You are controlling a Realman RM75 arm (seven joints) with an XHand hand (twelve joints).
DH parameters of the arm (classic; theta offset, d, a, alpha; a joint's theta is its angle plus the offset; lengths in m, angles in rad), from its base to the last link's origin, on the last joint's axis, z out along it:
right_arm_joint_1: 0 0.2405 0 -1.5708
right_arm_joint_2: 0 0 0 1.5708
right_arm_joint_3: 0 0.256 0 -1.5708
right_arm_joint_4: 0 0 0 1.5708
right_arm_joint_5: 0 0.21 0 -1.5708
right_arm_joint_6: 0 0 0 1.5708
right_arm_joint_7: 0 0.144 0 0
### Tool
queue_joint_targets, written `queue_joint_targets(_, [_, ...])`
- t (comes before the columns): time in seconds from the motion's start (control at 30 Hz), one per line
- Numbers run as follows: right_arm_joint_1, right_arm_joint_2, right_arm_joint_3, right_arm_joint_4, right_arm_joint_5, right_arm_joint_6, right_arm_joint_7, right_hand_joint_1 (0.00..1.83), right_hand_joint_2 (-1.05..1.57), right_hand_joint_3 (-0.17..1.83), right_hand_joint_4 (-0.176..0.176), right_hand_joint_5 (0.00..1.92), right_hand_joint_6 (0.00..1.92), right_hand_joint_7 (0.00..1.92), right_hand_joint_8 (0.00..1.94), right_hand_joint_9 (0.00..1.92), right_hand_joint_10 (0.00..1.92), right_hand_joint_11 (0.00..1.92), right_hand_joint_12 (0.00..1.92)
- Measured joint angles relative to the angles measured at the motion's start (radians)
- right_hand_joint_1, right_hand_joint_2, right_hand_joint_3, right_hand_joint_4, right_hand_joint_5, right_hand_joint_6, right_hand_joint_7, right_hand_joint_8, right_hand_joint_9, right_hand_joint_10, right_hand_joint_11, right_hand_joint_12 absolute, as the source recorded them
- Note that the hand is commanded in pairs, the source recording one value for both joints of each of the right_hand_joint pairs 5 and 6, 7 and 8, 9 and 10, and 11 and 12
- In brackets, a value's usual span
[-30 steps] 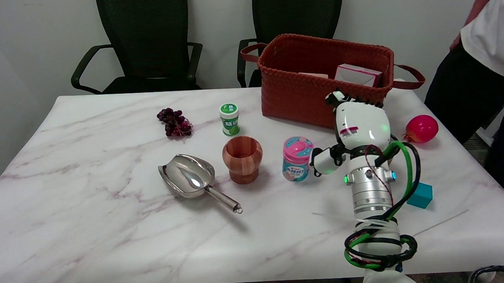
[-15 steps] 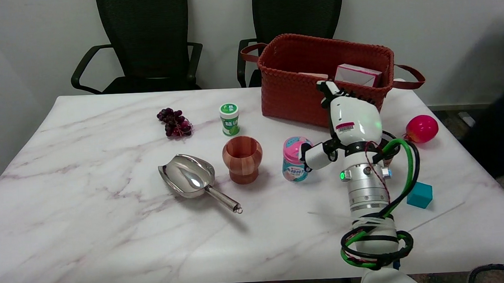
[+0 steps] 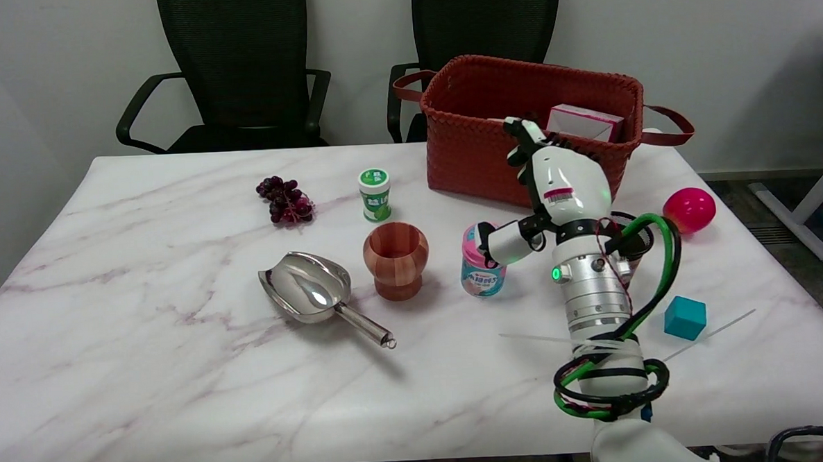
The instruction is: Pick up the pink gum jar.
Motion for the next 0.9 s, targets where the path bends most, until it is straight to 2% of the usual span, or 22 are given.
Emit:
queue_joint_targets(0.2, [0.002, 0.0, 0.014, -0.006, 0.023, -0.026, 0.032, 1.24, -0.05, 1.32, 0.0, 0.32, 0.32, 0.67, 0.67, 0.83, 0.83, 0.79, 0.79])
queue_joint_targets(0.33, [0.002, 0.001, 0.018, -0.012, 0.037, -0.032, 0.056, 1.19, 0.0, 1.22, 0.0, 0.18, 0.18, 0.7, 0.7, 0.83, 0.83, 0.78, 0.78])
queue_joint_targets(0.4, [0.002, 0.001, 0.019, -0.017, 0.042, -0.033, 0.074, 1.19, 0.05, 1.13, 0.0, 0.1, 0.1, 0.69, 0.69, 0.78, 0.78, 0.73, 0.73])
queue_joint_targets(0.47, [0.001, 0.002, 0.019, -0.024, 0.046, -0.031, 0.105, 1.19, 0.06, 1.1, 0.0, 0.07, 0.07, 0.68, 0.68, 0.75, 0.75, 0.69, 0.69])
queue_joint_targets(0.5, [0.001, 0.002, 0.019, -0.028, 0.048, -0.029, 0.122, 1.2, 0.06, 1.14, 0.0, 0.04, 0.04, 0.63, 0.63, 0.67, 0.67, 0.63, 0.63])
queue_joint_targets(0.57, [0.001, 0.003, 0.018, -0.037, 0.051, -0.023, 0.157, 1.21, 0.04, 1.21, 0.0, 0.04, 0.04, 0.56, 0.56, 0.59, 0.59, 0.56, 0.56])
queue_joint_targets(0.73, [-0.001, 0.004, 0.009, -0.058, 0.058, -0.004, 0.246, 1.22, -0.01, 1.19, 0.0, 0.06, 0.06, 0.48, 0.48, 0.5, 0.5, 0.46, 0.46])
queue_joint_targets(0.83, [-0.003, 0.005, 0.004, -0.07, 0.062, 0.007, 0.298, 1.21, -0.08, 1.18, 0.0, 0.07, 0.07, 0.35, 0.35, 0.4, 0.4, 0.27, 0.27])
queue_joint_targets(0.9, [-0.005, 0.005, 0.0, -0.078, 0.063, 0.013, 0.338, 1.21, -0.09, 1.17, 0.0, 0.07, 0.07, 0.29, 0.29, 0.33, 0.33, 0.2, 0.2])
